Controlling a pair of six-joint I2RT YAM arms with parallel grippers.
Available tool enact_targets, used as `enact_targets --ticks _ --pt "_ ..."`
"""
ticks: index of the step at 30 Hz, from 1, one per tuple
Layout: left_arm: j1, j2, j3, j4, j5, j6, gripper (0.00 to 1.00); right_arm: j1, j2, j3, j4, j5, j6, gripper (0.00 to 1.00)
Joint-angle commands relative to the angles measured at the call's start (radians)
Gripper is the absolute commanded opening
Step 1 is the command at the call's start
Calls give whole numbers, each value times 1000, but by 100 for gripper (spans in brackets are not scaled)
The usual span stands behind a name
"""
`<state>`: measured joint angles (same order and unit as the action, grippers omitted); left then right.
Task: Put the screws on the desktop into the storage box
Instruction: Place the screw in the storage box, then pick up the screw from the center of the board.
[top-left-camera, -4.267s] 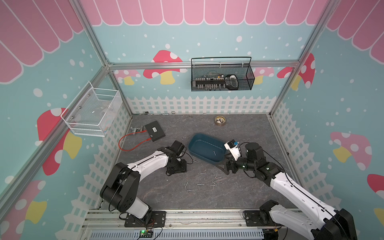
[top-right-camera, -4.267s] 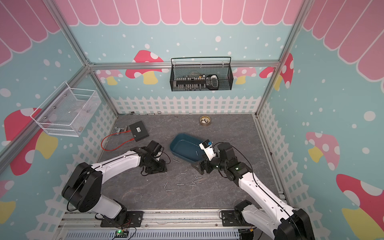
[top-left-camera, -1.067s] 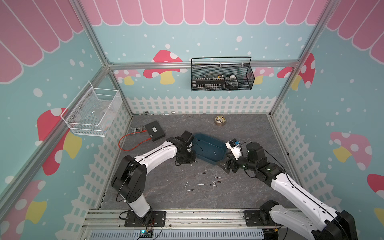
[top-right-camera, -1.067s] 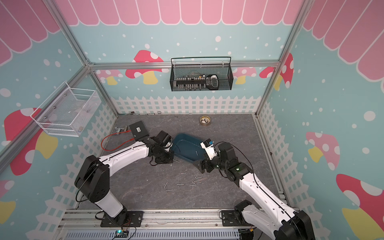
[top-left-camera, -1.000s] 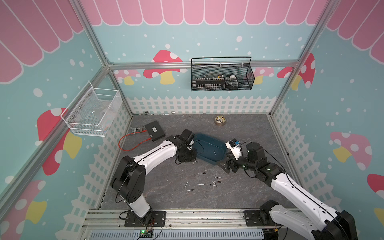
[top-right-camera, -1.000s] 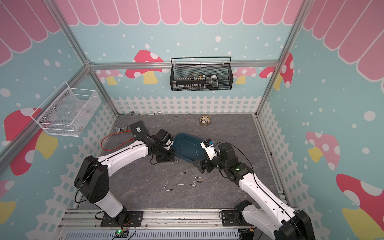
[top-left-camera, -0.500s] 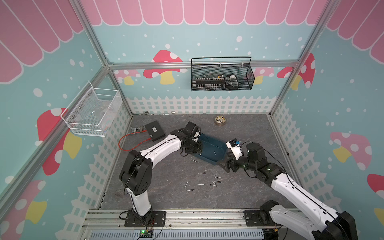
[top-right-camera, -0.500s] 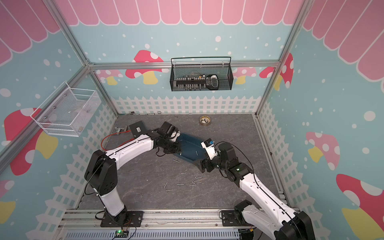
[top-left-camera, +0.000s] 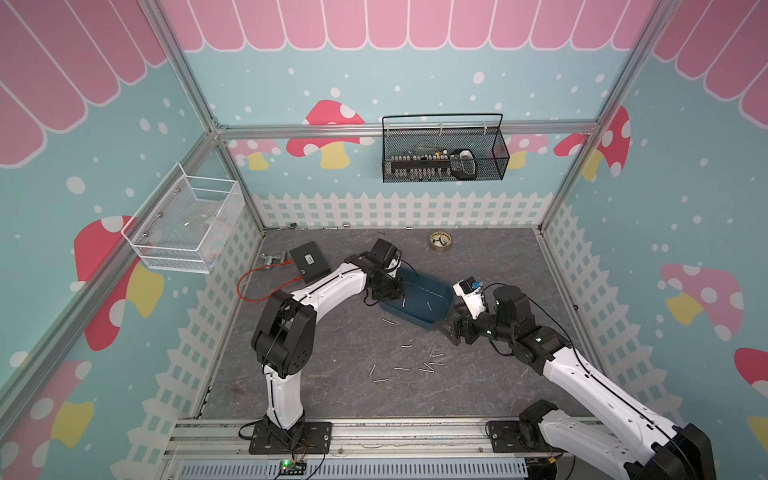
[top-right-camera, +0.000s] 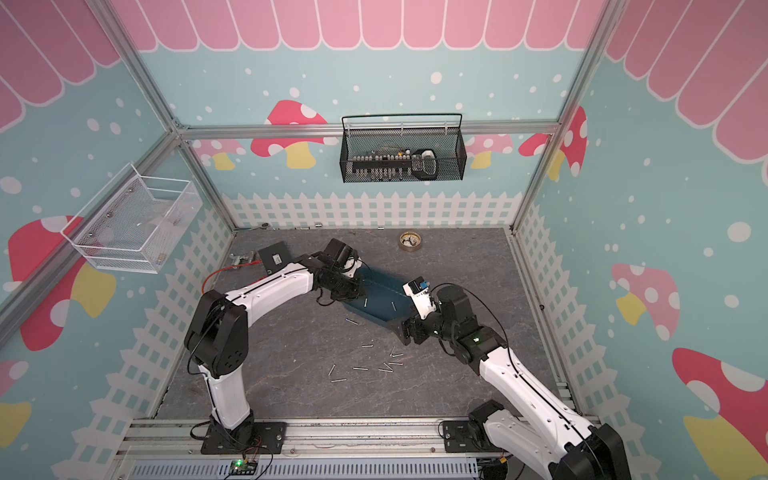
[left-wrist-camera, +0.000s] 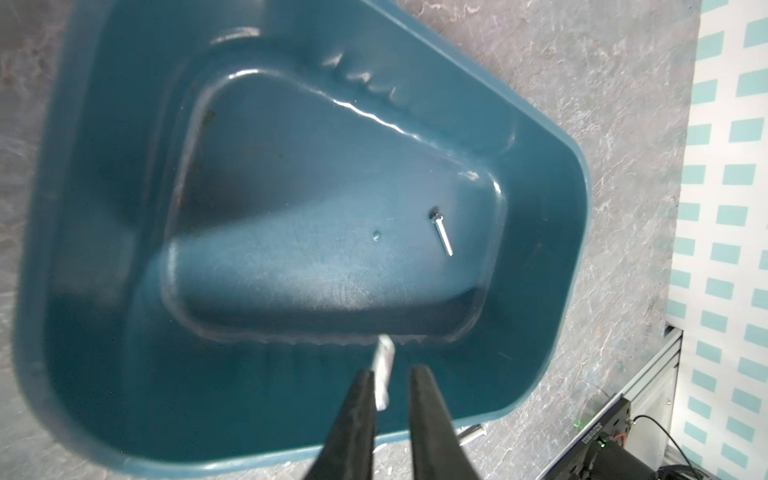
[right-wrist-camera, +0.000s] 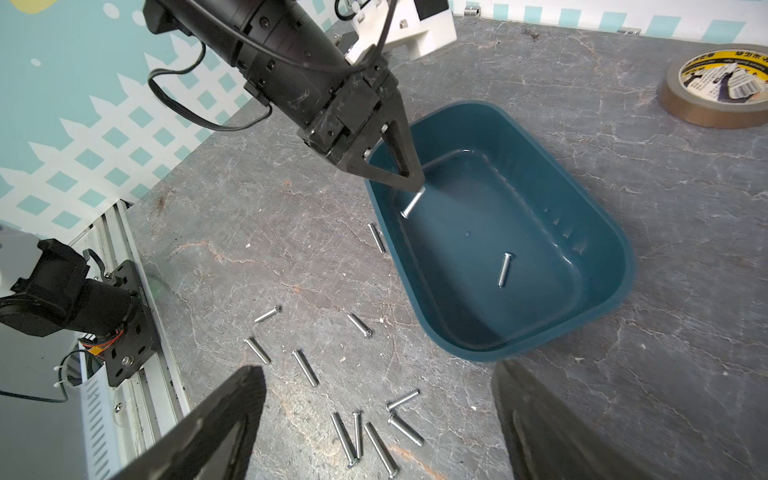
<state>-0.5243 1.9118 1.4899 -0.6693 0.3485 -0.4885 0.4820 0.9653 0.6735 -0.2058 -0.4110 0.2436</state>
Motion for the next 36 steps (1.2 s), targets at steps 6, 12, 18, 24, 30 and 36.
enact_targets --ticks 6,12,18,24,30,36 --pt "42 -31 -9 10 39 32 56 -5 26 -5 7 2 1 92" --pt "71 -122 -88 10 48 60 85 9 52 15 -13 37 -9 92" --pt "78 -245 -187 11 39 89 99 38 57 27 -32 68 -13 92" --pt "79 -393 -268 13 26 132 99 98 93 69 -78 130 -33 91" --pt "83 -523 -382 33 60 135 98 174 156 104 -120 201 -41 91" --pt "86 -681 -543 72 90 100 98 262 212 119 -139 255 -39 89"
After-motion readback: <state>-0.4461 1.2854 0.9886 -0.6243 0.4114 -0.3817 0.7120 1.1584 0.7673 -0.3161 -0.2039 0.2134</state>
